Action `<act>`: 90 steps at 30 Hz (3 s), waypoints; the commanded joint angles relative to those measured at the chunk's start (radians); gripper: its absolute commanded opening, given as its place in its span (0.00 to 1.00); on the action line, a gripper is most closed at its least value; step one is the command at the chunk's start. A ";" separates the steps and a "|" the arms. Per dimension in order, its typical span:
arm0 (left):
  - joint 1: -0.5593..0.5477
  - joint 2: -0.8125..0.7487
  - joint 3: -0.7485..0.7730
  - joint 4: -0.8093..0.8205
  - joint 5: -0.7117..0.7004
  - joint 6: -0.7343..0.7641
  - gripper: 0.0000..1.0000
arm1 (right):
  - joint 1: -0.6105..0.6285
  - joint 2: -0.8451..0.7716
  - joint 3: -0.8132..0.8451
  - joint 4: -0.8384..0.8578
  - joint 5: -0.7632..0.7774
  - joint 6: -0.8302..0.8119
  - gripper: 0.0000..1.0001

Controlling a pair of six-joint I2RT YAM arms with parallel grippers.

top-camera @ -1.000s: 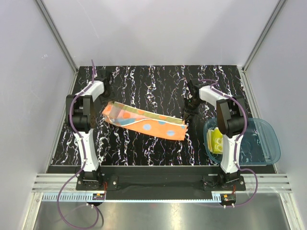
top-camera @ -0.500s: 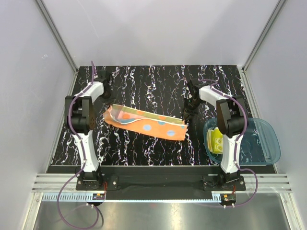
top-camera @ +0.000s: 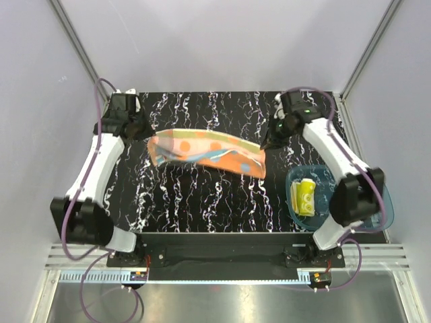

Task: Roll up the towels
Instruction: Flatten the towel

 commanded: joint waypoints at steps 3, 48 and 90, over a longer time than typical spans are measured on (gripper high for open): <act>-0.003 -0.341 -0.122 -0.083 0.060 0.014 0.00 | -0.007 -0.308 -0.034 -0.101 -0.008 0.039 0.00; 0.044 0.411 0.076 -0.101 -0.087 -0.029 0.00 | -0.108 0.450 0.253 0.070 0.072 0.076 0.00; 0.133 -0.540 -0.694 -0.022 -0.087 -0.284 0.99 | -0.124 -0.413 -0.307 0.268 0.066 0.082 0.76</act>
